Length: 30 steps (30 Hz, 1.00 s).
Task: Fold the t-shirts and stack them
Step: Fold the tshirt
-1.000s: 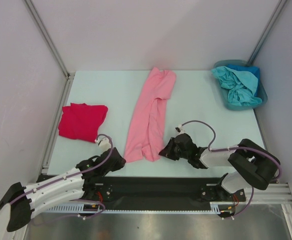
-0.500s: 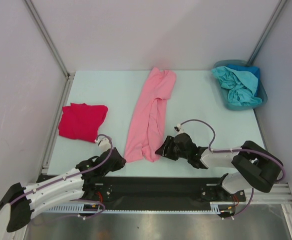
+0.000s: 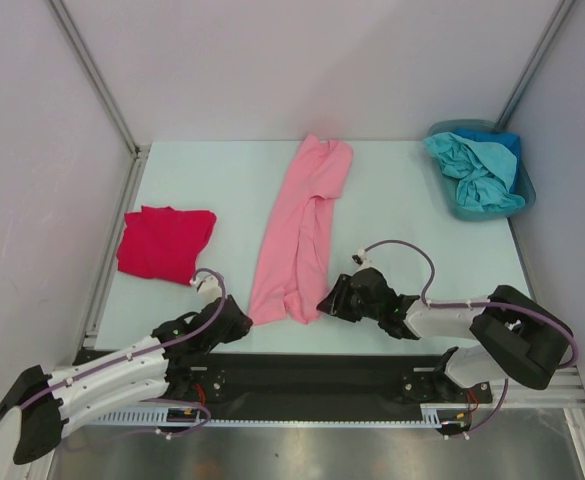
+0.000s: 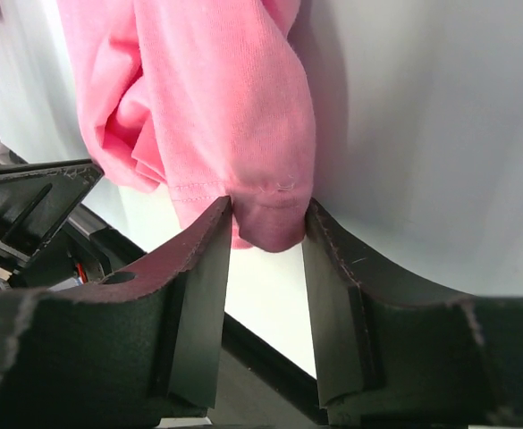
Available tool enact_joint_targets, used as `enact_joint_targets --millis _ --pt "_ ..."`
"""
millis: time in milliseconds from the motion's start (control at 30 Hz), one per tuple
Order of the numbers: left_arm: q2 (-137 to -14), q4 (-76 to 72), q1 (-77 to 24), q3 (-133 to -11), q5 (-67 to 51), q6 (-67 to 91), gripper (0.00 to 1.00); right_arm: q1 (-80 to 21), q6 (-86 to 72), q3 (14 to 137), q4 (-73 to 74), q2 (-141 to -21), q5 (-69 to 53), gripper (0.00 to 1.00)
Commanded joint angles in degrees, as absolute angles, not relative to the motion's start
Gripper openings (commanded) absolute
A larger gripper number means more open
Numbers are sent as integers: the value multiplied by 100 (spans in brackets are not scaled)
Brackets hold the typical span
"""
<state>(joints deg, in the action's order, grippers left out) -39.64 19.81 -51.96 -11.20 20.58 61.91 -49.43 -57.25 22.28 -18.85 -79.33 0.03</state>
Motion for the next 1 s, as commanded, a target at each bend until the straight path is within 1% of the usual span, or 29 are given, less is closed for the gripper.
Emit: enact_joint_targets --millis 0,433,500,533,567,633,667,867,967 --pt "-3955 1854 -5221 -1178 2048 6152 25 -4948 -5538 2223 -1758 -7849 176 41" --pt "-3973 1854 -5229 -1160 2039 6170 24 -4456 -5203 2329 -1476 -7629 70 39" --pt "-3973 1854 -5230 -1178 2039 6170 25 -4412 -5186 2347 -1477 -7611 62 34" --pt "-3973 1854 -5229 -1169 2039 6161 24 -4412 -5186 2347 -1477 -7611 62 30" --pt "-3973 1854 -5229 -1169 2039 6170 24 -4403 -5194 2347 -1485 -7620 62 22" --pt "-3990 1846 -5229 -1186 2039 6170 24 -4412 -5194 2338 -1512 -7638 62 11" --pt "-3982 1854 -5229 -1187 2039 6170 24 -4403 -5220 2320 -1520 -7638 62 0" --pt "-4043 1811 -5229 -1195 2039 6161 24 -4412 -5238 2320 -1521 -7515 70 0" --pt "-4104 1749 -5238 -1204 2021 6152 23 -4403 -5150 2549 -1459 -7444 -88 0"
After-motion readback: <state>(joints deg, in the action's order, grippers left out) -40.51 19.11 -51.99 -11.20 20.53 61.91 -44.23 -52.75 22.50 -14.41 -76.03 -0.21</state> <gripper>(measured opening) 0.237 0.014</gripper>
